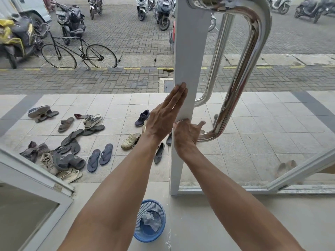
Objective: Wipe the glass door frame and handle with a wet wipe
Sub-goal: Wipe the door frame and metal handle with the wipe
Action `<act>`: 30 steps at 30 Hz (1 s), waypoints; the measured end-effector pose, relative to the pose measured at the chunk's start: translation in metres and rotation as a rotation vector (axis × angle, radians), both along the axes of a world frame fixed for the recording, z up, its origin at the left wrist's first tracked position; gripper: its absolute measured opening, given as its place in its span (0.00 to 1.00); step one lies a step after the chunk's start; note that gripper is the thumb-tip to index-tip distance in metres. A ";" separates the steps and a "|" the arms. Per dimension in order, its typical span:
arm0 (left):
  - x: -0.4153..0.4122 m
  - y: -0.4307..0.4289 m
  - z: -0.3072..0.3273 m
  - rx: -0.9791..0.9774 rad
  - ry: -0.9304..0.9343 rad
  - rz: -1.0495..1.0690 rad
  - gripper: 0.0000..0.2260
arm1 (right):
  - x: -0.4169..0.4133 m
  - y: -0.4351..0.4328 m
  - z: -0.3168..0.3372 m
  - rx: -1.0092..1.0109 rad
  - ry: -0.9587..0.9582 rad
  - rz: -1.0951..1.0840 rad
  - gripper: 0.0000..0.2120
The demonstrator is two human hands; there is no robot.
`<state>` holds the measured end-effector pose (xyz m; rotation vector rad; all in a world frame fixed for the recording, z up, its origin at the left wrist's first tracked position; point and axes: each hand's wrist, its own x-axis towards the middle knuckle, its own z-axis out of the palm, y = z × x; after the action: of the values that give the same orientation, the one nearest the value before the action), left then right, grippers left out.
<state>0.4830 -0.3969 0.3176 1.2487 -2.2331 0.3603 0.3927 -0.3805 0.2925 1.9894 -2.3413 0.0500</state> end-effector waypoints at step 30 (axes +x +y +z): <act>-0.001 0.008 0.000 -0.072 -0.038 0.027 0.42 | -0.093 0.032 -0.035 -0.406 0.696 0.535 0.11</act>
<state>0.4823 -0.3887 0.3175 1.2446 -2.2161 0.4744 0.3001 -0.3481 0.2573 1.9347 -1.2431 -0.1119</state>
